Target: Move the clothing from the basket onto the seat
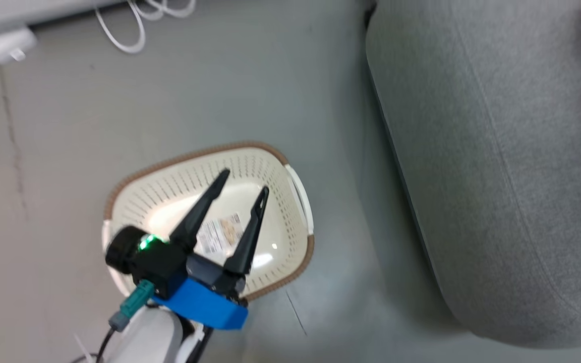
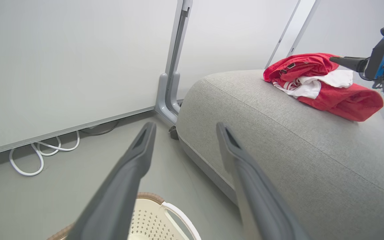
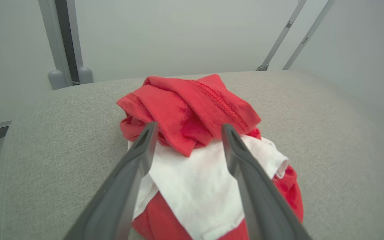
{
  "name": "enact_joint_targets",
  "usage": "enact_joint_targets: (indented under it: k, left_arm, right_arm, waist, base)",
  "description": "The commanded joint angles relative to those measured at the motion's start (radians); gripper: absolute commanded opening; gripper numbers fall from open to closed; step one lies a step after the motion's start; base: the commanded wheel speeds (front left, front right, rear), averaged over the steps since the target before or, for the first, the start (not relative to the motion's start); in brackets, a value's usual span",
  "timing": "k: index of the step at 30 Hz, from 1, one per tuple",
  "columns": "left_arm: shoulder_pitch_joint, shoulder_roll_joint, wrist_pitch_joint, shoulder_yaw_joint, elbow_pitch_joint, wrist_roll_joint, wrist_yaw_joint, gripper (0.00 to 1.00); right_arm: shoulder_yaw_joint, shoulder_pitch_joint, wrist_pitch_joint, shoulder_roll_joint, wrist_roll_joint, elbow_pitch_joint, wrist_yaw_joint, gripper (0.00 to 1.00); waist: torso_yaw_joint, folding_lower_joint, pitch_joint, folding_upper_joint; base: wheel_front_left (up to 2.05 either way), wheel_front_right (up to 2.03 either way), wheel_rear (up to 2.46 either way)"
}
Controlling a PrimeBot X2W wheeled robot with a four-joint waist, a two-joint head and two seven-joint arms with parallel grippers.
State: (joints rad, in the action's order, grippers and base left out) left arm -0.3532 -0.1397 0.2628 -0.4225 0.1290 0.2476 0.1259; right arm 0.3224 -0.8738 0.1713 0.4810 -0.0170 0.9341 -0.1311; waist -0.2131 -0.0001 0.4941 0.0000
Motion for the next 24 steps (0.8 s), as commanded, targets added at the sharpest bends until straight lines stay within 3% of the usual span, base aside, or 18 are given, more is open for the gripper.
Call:
enact_joint_targets:
  k: [1,7,13,20,24]
  left_arm:
    - [0.041,0.008,0.003,0.008,0.016,0.008,0.002,1.00]
    - [0.150,0.041,0.003,0.041,0.067,0.051,0.004,1.00]
    - [0.235,0.052,0.003,0.089,0.103,0.054,0.005,1.00]
    - [0.284,0.056,0.003,0.156,0.137,0.054,0.005,1.00]
    - [0.297,0.056,0.003,0.185,0.152,0.058,0.005,1.00]
  right_arm:
    - [-0.018,0.051,0.008,-0.004,-0.015,-0.015,0.000,1.00]
    - [-0.107,0.233,0.004,-0.046,-0.063,-0.163,0.001,1.00]
    - [-0.143,0.460,-0.056,-0.104,-0.102,-0.429,0.001,1.00]
    - [-0.109,0.737,-0.152,-0.247,-0.057,-0.806,0.001,1.00]
    - [-0.104,0.855,-0.181,-0.333,-0.022,-0.941,0.001,1.00]
  waist:
    - [0.059,0.0001,-0.141,0.0000]
    - [0.102,0.0001,-0.320,0.0000]
    - [0.157,0.0001,-0.439,0.0000]
    - [0.220,0.0001,-0.502,0.0000]
    - [0.256,0.0001,-0.519,0.0000]
  base:
    - [0.00,0.00,0.00]
    - [0.00,0.00,0.00]
    - [0.00,0.00,0.00]
    - [0.00,0.00,0.00]
    - [0.00,0.00,0.00]
